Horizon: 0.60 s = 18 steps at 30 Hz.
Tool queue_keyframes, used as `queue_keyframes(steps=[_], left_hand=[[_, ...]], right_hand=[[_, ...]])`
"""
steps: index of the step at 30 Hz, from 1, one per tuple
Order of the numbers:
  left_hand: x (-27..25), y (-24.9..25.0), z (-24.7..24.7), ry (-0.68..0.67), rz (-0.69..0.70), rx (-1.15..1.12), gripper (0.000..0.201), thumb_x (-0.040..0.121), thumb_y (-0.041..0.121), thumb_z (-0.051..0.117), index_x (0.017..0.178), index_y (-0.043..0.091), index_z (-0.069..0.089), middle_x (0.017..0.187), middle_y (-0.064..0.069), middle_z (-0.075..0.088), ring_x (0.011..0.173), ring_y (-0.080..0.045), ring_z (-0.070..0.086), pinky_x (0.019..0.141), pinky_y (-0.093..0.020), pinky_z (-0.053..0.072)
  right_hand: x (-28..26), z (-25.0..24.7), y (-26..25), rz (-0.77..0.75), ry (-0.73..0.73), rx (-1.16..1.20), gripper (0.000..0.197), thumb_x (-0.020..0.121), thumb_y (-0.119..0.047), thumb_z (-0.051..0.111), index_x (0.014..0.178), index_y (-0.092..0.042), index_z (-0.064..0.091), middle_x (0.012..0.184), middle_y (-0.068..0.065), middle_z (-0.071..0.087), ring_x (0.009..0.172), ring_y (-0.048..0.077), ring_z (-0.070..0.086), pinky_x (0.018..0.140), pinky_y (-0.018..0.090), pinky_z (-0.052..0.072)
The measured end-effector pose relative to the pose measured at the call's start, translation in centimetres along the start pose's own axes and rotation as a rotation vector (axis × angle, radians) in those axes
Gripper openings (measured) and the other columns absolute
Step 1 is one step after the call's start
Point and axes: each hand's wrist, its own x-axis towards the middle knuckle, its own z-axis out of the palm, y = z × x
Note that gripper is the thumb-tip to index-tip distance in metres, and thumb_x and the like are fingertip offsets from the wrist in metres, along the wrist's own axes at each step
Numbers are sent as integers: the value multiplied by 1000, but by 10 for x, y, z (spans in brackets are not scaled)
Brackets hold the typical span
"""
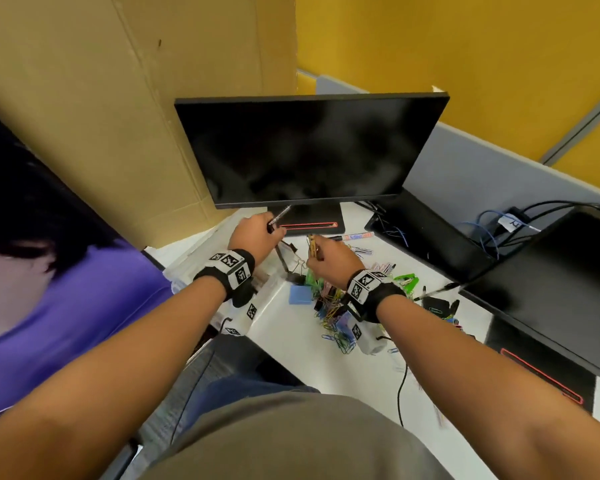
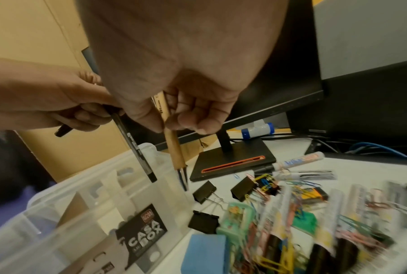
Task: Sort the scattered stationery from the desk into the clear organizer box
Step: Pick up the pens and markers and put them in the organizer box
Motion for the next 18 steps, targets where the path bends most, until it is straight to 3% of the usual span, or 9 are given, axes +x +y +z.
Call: queue_keyframes(steps=[2,5,9,11,13,15,18], left_hand=[[-1,-2,-16,44,1,60,24,91,37,61,79,18,54,70,0,57,68,-21,56,62,-32,42],[-4,-8,-35,97,-3,105,25,90,38,63,84,15,56,73,-2,59,69,-22,56,63,-33,47],[-10,-26,-48,115,-48,78,32,93,43,59,79,15,53,67,-1,54,65,-21,51,60,-31,35],[-13,-37,-51,96,-91,23,37,95,45,55,77,13,55,68,-3,56,65,-22,52,60,-30,35],[-14,-48,-51,53,-128,0,40,96,45,52,79,10,59,72,-7,61,68,-24,56,61,-30,36],[-13,-58,-48,11,-161,37,40,97,46,50,81,10,61,76,-10,64,73,-27,59,62,-30,38],[-10,-70,-43,-19,-213,116,36,96,47,50,85,14,58,83,-10,64,78,-30,60,64,-31,42]], right_hand=[[8,0,-15,-36,19,14,8,88,-28,57,88,-24,51,74,-2,58,68,17,58,59,29,43],[19,3,-34,-85,16,22,11,93,-33,54,88,-23,53,71,-4,56,65,14,56,57,30,43],[24,13,-50,-164,-19,93,27,98,-34,49,73,-27,49,65,-5,51,59,11,49,55,29,34],[28,22,-53,-179,-62,155,24,99,-29,48,76,-24,53,71,0,58,65,16,55,59,34,44],[30,29,-55,-156,-111,235,19,99,-27,46,87,-20,59,79,4,65,74,19,63,73,42,55],[31,33,-58,-148,-129,267,19,100,-28,46,92,-20,61,82,3,67,77,18,66,80,41,56],[31,34,-62,-157,-108,242,26,101,-34,46,92,-17,64,81,5,66,77,18,64,77,39,54]])
